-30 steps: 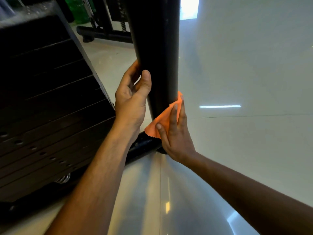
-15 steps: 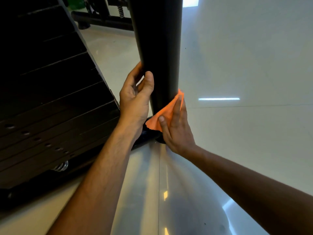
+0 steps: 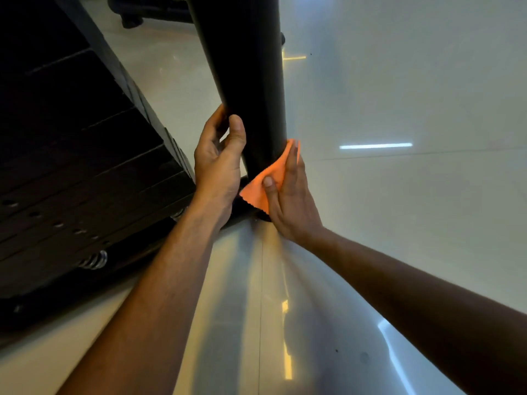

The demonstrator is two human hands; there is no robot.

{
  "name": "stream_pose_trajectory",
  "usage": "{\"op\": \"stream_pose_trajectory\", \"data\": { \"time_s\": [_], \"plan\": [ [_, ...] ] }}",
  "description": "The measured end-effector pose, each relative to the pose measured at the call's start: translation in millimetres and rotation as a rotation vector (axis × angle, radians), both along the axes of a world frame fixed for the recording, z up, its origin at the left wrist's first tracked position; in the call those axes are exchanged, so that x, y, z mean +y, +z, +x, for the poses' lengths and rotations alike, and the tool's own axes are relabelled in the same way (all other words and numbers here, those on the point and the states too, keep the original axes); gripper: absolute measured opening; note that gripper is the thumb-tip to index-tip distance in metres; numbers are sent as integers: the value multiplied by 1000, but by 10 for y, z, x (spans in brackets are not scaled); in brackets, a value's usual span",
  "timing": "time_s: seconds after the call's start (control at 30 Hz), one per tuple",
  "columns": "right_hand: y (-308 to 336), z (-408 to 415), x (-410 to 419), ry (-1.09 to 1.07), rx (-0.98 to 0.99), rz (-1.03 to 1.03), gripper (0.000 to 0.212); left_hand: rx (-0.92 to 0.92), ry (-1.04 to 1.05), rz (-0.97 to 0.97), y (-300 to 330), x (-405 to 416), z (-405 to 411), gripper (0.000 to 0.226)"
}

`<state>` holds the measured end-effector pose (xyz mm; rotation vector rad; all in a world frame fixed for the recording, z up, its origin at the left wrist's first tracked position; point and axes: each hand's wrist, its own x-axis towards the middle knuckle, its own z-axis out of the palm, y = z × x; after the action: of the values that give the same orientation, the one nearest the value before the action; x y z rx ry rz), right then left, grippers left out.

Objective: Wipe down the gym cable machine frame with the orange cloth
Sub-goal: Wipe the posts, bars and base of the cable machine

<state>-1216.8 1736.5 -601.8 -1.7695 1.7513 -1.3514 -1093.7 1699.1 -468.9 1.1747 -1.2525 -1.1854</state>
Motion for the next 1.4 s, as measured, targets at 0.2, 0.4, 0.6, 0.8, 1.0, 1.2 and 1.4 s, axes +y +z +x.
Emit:
{"op": "stream_pose_trajectory", "data": {
  "time_s": [0.2, 0.4, 0.6, 0.8, 1.0, 1.2, 1.4],
  "plan": [
    [-92, -17, -66, 0, 61, -21, 95, 29, 12, 57, -163, 22, -39, 44],
    [-365, -158, 22, 82, 110, 115, 95, -12, 2, 103, -309, 33, -20, 45],
    [-197, 130, -17, -74, -127, 98, 97, -35, -11, 117, -337, 24, -24, 46],
    [-262, -185, 42, 69, 1, 229, 105, -11, -30, 115, -379, 4, -10, 47],
    [-237, 207, 31, -141, -291, 105, 93, -7, -36, 106, -429, -19, 16, 49],
    [-335, -230, 117, 21, 21, 239, 100, 1, -31, 99, -454, -16, 25, 52],
    [-262, 135, 100, -130, -276, 169, 89, 10, -52, 76, -484, -34, 39, 51]
  ]
}}
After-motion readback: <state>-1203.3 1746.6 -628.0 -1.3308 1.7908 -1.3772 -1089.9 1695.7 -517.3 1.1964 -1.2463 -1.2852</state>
